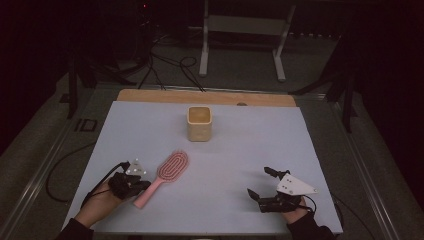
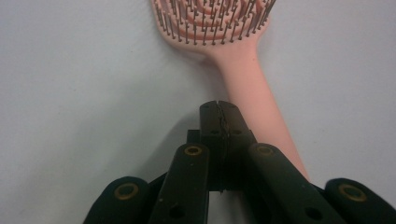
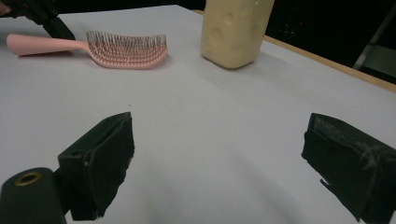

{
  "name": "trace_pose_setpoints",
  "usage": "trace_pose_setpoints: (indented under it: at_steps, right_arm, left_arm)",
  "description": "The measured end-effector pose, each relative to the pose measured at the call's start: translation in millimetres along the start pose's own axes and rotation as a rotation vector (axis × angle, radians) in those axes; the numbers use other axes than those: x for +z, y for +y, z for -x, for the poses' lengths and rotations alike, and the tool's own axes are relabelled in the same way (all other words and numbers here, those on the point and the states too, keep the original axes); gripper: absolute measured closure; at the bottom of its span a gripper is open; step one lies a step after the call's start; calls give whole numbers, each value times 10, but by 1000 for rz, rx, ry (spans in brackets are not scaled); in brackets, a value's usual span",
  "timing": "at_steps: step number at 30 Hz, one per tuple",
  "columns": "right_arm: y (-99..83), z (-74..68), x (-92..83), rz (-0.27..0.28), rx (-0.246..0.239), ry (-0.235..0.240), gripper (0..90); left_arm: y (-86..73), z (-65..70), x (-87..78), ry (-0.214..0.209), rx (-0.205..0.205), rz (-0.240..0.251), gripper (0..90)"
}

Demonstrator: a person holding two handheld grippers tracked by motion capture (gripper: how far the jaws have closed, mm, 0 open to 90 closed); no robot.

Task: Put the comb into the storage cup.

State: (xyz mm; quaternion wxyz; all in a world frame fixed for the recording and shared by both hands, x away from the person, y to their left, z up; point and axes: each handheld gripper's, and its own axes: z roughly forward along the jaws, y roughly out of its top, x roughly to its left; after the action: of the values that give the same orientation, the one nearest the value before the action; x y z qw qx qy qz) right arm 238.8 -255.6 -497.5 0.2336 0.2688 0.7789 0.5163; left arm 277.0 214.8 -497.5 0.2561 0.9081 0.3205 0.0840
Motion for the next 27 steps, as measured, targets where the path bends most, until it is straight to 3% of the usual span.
trace_pose_setpoints:
  at_steps: [7,15,18,27]
  right_arm:
    - [-1,2,8,-1,1,4,88]
    - [-6,2,11,-4,3,3,88]
    - [-2,2,13,-3,0,1,88]
    - [-11,-2,23,-14,-3,5,88]
  left_arm:
    - [8,27,1,-3,-8,-11,896]
    - [47,-21,-112,17,-108,10,881]
    - [80,2,-158,18,-128,7,861]
    - [220,121,-235,20,-194,3,658]
